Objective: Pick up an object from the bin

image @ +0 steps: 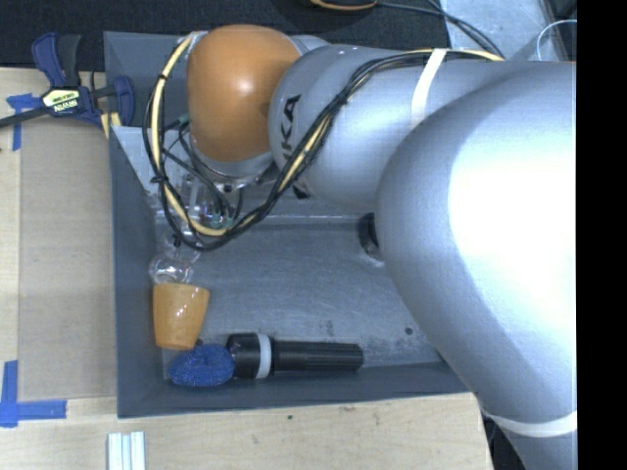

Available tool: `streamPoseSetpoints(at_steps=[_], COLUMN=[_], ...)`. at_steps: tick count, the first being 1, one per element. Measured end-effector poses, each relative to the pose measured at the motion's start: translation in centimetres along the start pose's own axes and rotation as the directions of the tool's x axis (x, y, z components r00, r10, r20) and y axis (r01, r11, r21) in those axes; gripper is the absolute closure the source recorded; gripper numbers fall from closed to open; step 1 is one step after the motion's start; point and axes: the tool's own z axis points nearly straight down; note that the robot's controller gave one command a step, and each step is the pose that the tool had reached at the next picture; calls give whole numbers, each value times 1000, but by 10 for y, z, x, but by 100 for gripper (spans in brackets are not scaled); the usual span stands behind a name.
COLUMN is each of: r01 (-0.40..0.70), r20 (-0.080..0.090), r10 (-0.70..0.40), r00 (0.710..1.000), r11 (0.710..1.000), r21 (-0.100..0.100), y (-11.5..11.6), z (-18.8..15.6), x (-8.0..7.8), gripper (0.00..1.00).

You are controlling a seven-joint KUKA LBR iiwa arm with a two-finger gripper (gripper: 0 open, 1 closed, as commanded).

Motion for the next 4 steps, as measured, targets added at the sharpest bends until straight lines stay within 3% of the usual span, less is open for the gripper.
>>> streamPoseSetpoints(at_steps=[1, 2, 4], r01=[714, 289, 56], r20=[11, -1, 2], r10=[-714, -289, -56], r00=[701, 957, 998], r11=[701, 957, 998], r21=[6, 16, 16], y=[-1, -10, -12], z=[59, 71, 68], x=[1, 0, 0], gripper=[0, 100, 100])
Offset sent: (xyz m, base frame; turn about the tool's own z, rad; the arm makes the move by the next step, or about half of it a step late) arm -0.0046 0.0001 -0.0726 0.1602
